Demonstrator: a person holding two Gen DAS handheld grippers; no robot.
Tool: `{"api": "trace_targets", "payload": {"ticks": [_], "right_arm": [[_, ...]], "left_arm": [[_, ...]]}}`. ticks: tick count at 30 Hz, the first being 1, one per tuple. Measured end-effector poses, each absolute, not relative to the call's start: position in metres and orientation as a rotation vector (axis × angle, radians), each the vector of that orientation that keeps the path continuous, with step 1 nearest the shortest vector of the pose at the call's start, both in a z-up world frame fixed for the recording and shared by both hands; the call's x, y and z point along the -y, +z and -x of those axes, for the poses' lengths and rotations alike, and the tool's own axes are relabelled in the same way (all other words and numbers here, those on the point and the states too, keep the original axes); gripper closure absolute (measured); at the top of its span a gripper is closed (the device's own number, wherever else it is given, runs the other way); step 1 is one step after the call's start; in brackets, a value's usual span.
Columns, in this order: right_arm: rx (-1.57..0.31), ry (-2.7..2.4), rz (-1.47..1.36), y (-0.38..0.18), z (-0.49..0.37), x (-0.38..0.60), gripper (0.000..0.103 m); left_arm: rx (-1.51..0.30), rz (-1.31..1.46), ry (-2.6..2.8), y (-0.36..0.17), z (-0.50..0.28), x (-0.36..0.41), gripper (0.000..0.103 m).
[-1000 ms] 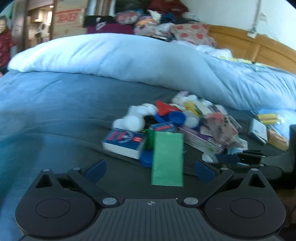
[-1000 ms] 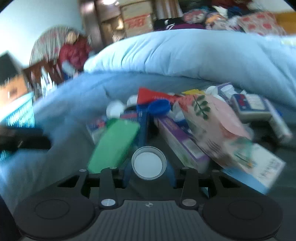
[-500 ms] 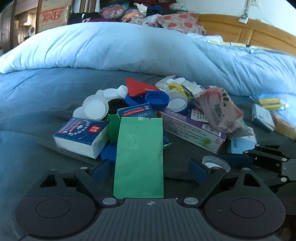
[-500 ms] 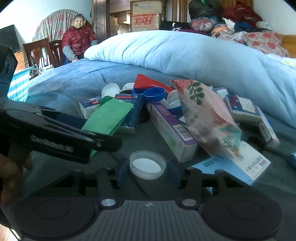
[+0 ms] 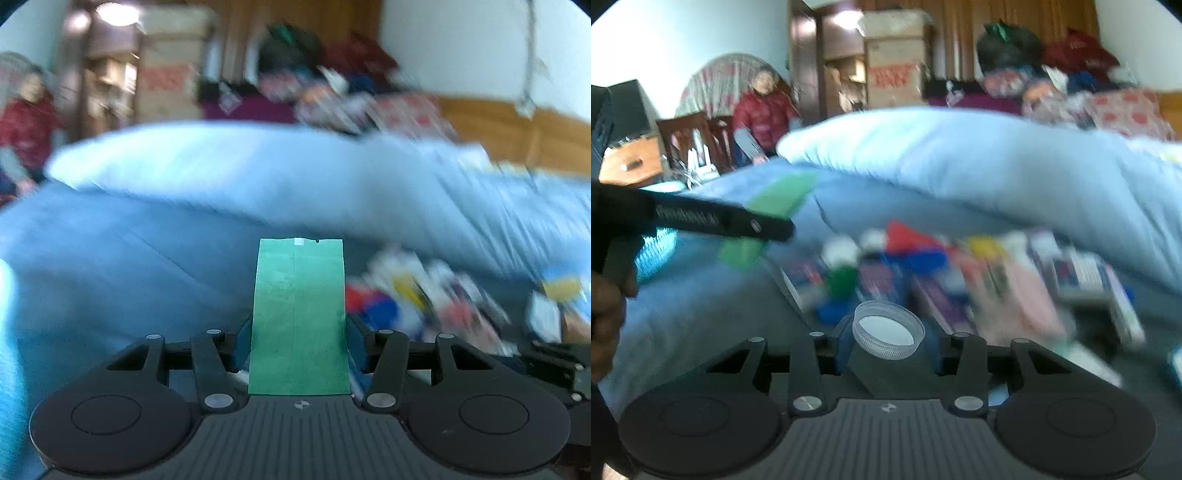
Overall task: Organize objects
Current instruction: 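Carry the green packet and clear lid over the blue basket and open both tools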
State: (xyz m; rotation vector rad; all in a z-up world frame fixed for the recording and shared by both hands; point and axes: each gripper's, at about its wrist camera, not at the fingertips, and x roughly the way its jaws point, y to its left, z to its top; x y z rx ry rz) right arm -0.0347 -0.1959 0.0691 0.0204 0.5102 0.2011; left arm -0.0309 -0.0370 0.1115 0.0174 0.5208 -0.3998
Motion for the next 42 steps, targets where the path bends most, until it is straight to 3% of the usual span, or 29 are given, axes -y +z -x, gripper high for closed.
{"api": "trace_targets", "payload": {"ticks": [7,18,30,42], "right_arm": [[-0.363,0.394,0.025,0.168,0.008,0.127,0.06],[-0.353,0.752,0.083,0.265,-0.03,-0.038,0.06],[-0.423,0.842,0.137,0.279,-0.028,-0.129,0.06],[-0.436,0.846,0.143,0.272,-0.039,-0.138,0.06]], "left_arm": [[-0.375,0.06,-0.084,0.191,0.048,-0.075,0.05],[-0.421,0.222,0.237,0.209,0.064,-0.229,0.05],[-0.456,0.274,0.271,0.196,0.067,-0.277,0.05],[-0.46,0.274,0.27,0.19,0.062,-0.278,0.05]]}}
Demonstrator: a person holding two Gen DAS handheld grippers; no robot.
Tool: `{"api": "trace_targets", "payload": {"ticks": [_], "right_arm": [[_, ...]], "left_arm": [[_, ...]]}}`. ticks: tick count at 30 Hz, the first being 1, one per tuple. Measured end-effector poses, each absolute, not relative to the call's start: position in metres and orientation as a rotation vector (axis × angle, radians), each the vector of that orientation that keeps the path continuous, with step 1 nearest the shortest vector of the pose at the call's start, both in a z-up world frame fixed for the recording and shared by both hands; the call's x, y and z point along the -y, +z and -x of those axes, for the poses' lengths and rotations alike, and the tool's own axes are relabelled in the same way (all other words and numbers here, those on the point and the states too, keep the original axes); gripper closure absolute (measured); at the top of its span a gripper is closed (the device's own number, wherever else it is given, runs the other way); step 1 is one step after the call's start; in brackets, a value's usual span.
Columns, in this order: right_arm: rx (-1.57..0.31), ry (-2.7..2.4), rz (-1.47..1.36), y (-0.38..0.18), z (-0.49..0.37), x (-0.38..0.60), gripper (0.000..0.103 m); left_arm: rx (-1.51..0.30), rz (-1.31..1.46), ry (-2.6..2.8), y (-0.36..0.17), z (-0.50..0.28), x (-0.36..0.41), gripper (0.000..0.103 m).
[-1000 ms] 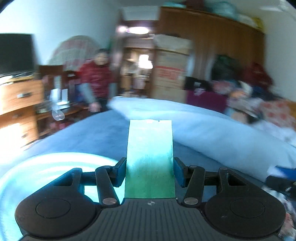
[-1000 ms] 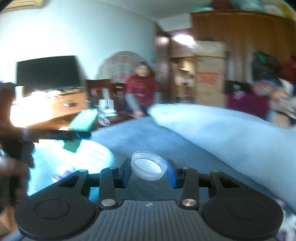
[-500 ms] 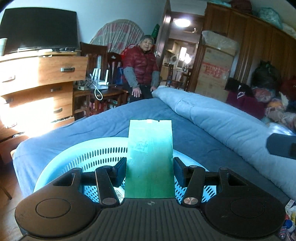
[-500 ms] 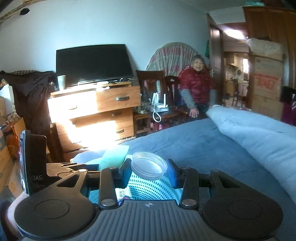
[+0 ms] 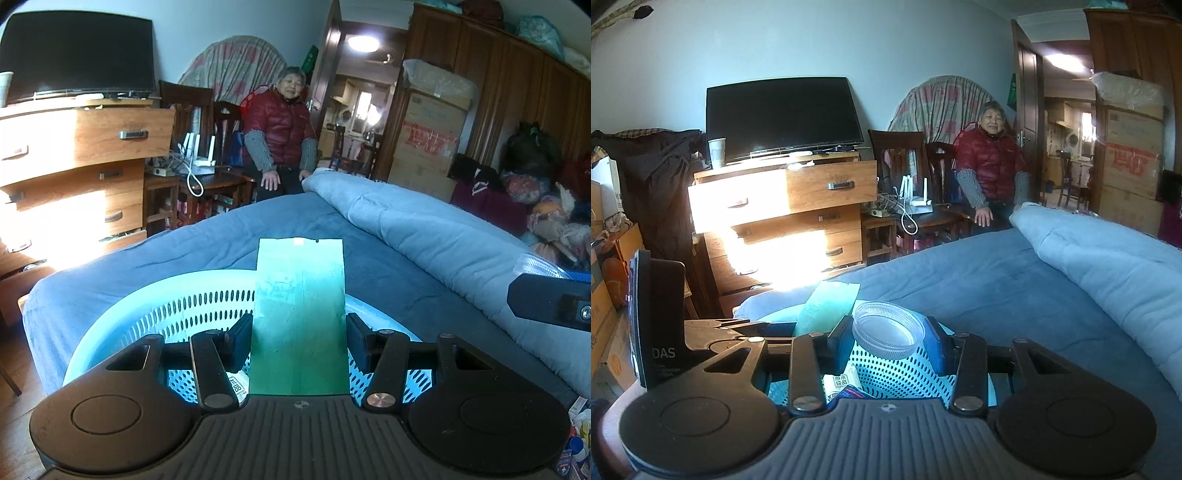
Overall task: Organize objects
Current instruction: 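Carry the green packet and clear lid over the blue basket and open both tools, then move both open tools back toward the pile on the bed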
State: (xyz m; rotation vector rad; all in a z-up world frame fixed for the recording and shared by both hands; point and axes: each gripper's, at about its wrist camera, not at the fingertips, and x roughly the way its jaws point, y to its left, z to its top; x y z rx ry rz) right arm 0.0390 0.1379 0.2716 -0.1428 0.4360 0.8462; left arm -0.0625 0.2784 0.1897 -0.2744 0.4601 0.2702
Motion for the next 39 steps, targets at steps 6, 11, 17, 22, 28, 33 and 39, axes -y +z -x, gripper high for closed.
{"api": "trace_targets", "payload": {"ticks": [6,11,17,22,28,33,39], "right_arm": [[-0.436,0.852,0.137,0.27,-0.042,-0.144,0.059],[-0.405,0.827,0.155,0.266,-0.037,-0.144,0.02],[-0.221,0.696,0.022,0.266,-0.003,-0.067,0.006],[-0.191,0.441,-0.056,0.221,0.037,0.039,0.0],[-0.557,0.201,-0.051,0.105,0.063,0.14,0.0],[-0.711,0.126,-0.043,0.04,0.076,0.182,0.0],[-0.745,0.109,0.0,0.003,0.054,0.192,0.0]], "left_arm": [[-0.464,0.26,0.266,0.187,0.061,-0.274,0.047],[-0.461,0.247,0.287,0.185,0.06,-0.27,0.0],[-0.395,0.179,0.256,0.209,0.068,-0.235,0.0],[-0.313,0.083,0.088,0.23,0.086,-0.151,0.0],[-0.477,0.076,-0.264,0.182,0.085,-0.037,0.0],[-0.784,-0.01,-0.304,0.079,0.058,0.024,0.0],[-0.898,-0.07,-0.174,0.006,0.041,0.031,0.0]]}}
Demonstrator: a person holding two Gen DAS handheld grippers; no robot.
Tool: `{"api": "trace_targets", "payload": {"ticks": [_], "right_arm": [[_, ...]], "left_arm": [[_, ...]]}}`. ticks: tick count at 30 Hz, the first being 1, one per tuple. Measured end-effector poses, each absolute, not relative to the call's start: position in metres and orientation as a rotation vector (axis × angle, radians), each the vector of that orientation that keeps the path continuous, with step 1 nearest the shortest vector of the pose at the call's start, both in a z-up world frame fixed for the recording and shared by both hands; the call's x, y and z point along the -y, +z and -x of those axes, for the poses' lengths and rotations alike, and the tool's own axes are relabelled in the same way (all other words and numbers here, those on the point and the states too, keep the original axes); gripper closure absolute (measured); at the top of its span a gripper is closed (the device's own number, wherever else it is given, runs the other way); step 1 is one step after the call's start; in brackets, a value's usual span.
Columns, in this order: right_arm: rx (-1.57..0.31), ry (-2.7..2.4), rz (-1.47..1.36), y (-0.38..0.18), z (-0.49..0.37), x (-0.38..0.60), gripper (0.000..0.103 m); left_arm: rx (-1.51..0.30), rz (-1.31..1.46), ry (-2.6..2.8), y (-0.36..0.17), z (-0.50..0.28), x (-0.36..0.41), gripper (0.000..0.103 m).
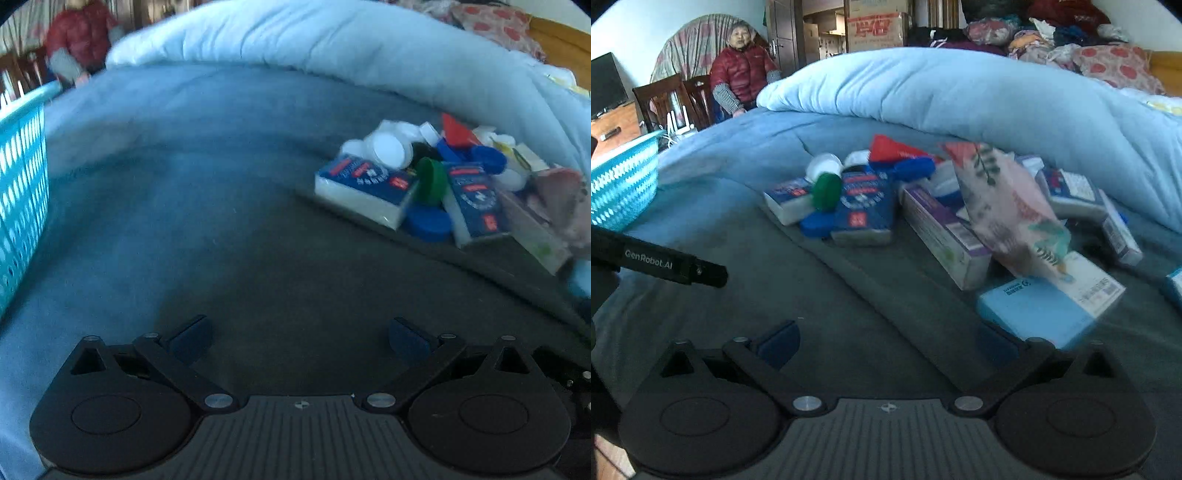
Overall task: Organize objects
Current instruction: 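Move both open tools back toward the pile on the bed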
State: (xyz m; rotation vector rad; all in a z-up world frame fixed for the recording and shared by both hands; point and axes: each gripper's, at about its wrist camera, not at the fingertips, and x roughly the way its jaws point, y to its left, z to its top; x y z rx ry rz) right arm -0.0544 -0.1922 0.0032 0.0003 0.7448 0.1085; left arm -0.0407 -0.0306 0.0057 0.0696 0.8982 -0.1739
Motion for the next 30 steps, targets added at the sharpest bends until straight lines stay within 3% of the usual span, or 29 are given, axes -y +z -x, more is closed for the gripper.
{"api": "trace_targets", "payload": {"ticks": [4,13,30], "right_arm": [[-0.651,0.133,0.034,-0.011,0.055,0.19,0.0],[-0.631,0.135,0.02,-0.016,0.053,0.189,0.0],[-0.629,0.137,0.018,-0.014,0.053,0.189,0.0]], "left_arm": [[-0.886,-0.079,-0.125,0.004,0.043,0.04,0.0],[-0.812,-0.039,-0.088,0.008,0.044,0.034,0.0],[-0.888,0.011,-0.077,0.011,0.027,0.036,0.0]]}}
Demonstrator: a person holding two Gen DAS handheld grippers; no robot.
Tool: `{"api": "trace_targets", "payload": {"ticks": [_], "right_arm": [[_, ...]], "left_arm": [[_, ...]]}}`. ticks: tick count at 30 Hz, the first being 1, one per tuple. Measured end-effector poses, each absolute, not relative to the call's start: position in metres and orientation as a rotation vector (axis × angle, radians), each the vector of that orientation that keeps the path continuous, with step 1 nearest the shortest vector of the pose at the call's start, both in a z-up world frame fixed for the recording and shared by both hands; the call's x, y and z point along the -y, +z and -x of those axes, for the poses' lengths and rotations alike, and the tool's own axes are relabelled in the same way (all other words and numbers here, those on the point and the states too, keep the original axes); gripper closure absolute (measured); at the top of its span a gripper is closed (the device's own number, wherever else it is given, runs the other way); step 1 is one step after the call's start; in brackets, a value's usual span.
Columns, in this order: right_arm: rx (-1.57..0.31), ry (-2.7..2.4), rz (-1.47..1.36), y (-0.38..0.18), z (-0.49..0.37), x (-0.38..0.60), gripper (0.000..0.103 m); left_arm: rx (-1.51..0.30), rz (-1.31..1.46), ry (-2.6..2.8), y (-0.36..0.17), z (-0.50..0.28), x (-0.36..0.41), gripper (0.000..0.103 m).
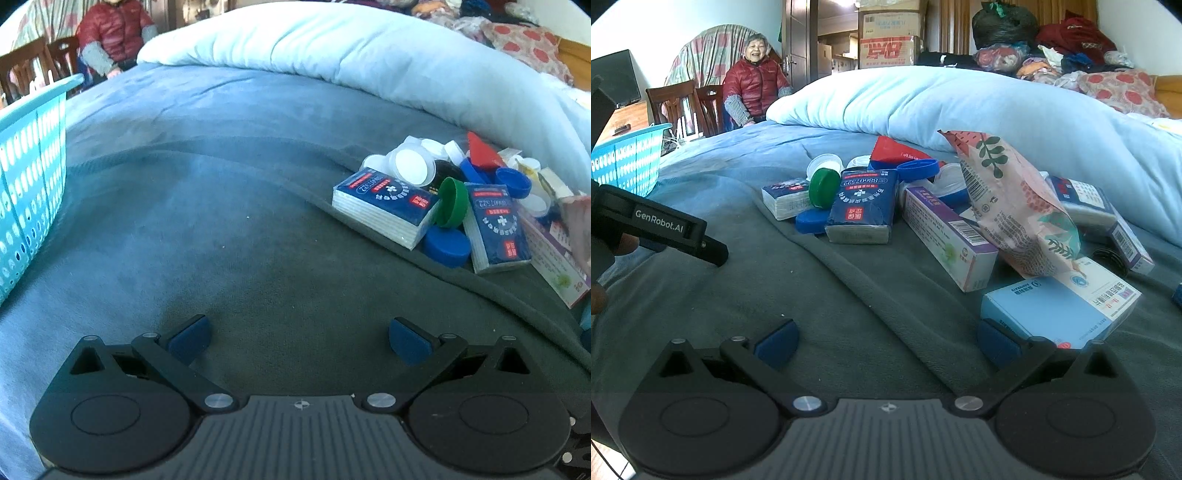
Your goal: Organize objects
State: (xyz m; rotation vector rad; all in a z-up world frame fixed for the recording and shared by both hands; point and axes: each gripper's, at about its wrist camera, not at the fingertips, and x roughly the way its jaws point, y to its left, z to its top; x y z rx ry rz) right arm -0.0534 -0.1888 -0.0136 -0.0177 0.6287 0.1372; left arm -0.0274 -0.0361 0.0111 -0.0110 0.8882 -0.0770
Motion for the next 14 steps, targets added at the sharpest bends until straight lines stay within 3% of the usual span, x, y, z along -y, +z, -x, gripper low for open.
{"api": "trace_targets", "payload": {"ticks": [14], "right_arm": [[-0.626,0.139,0.016,-0.0109,0.0551,0.1915,0.0]], "left_arm": [[-0.884,-0.002,-0.075,0.0112,0.0297,0.0405,0.0]]}}
